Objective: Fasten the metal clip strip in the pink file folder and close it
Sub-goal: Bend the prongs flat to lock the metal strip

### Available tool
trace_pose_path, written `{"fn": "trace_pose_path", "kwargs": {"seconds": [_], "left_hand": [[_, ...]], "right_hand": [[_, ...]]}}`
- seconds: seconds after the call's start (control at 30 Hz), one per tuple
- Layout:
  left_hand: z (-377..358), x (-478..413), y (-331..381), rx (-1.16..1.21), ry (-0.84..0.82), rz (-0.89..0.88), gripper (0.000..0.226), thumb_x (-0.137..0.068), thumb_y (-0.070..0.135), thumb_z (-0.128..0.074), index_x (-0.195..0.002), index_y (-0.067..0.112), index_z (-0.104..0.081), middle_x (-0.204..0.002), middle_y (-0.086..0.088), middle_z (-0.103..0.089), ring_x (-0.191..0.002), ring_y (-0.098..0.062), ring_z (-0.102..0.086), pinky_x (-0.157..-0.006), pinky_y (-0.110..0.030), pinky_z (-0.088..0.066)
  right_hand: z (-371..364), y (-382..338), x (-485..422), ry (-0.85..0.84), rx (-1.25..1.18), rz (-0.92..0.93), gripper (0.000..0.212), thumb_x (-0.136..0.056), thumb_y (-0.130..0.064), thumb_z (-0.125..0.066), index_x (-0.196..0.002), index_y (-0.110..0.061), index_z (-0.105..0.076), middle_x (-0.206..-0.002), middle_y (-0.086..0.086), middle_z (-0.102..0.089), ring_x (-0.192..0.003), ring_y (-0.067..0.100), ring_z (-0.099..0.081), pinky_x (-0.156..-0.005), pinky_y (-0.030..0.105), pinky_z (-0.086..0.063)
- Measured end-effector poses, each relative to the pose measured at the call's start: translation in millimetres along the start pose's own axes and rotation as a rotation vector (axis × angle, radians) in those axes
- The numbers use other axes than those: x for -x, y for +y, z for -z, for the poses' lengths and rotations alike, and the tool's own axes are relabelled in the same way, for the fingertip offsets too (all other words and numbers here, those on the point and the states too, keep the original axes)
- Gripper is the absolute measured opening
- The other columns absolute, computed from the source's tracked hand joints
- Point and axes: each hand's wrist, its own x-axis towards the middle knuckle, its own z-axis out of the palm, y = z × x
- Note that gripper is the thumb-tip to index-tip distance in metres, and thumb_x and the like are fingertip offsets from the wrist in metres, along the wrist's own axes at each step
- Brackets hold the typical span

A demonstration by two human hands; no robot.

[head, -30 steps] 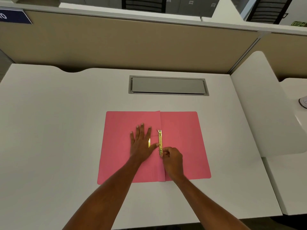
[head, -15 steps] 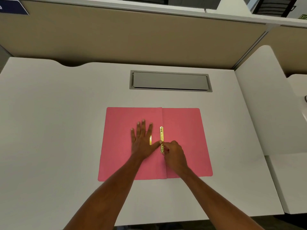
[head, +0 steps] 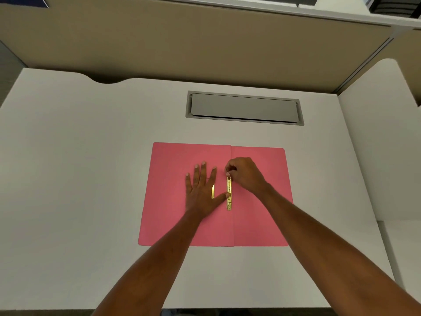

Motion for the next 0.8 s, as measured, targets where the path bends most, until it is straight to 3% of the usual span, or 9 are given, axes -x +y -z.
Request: {"fn": "trace_pose_path", "kwargs": {"seconds": [0.27, 0.53, 0.7, 0.8], "left_hand": [[-4, -2, -2, 0.018, 0.027, 0.007, 0.104, -0.095, 0.085, -0.043, -0.173, 0.034, 0.003, -0.181, -0.006, 0.022, -0.168, -0.031, 0.024, -0.136, -0.061, 0.011], [-3, -3, -1, 0.024, 0.020, 0.012, 0.105, -0.095, 0.085, -0.043, -0.173, 0.033, 0.004, -0.181, -0.006, 0.023, -0.167, -0.031, 0.025, -0.136, -0.061, 0.011], [-4, -2, -1, 0.033, 0.028, 0.008, 0.105, -0.095, 0.085, -0.043, -0.173, 0.033, 0.004, -0.181, -0.006, 0.023, -0.167, -0.030, 0.025, -0.136, -0.061, 0.012], [-4, -1, -1, 0.034, 0.028, 0.009, 0.105, -0.095, 0.085, -0.043, -0.173, 0.034, 0.005, -0.181, -0.006, 0.023, -0.167, -0.031, 0.025, -0.136, -0.060, 0.012]], "right_hand": [[-3, -1, -17, -0.060, 0.073, -0.010, 0.005, -0.085, 0.002, -0.077, -0.085, -0.003, -0.077, -0.087, 0.010, -0.078, -0.081, 0.023, -0.074, -0.080, 0.048, -0.064], [-5, 9, -11, -0.003, 0.009, -0.037, 0.004, -0.083, -0.007, -0.077, -0.087, -0.006, -0.076, -0.085, 0.007, -0.077, -0.079, 0.026, -0.072, -0.076, 0.051, -0.064], [-8, 17, -10, 0.042, -0.124, -0.102, 0.009, -0.085, -0.008, -0.084, -0.086, -0.003, -0.077, -0.086, 0.008, -0.079, -0.077, 0.020, -0.073, -0.075, 0.040, -0.063], [-11, 23, -5, 0.104, -0.271, -0.192, 0.012, -0.084, -0.007, -0.088, -0.086, 0.000, -0.078, -0.085, 0.013, -0.081, -0.078, 0.032, -0.079, -0.077, 0.043, -0.067]]}}
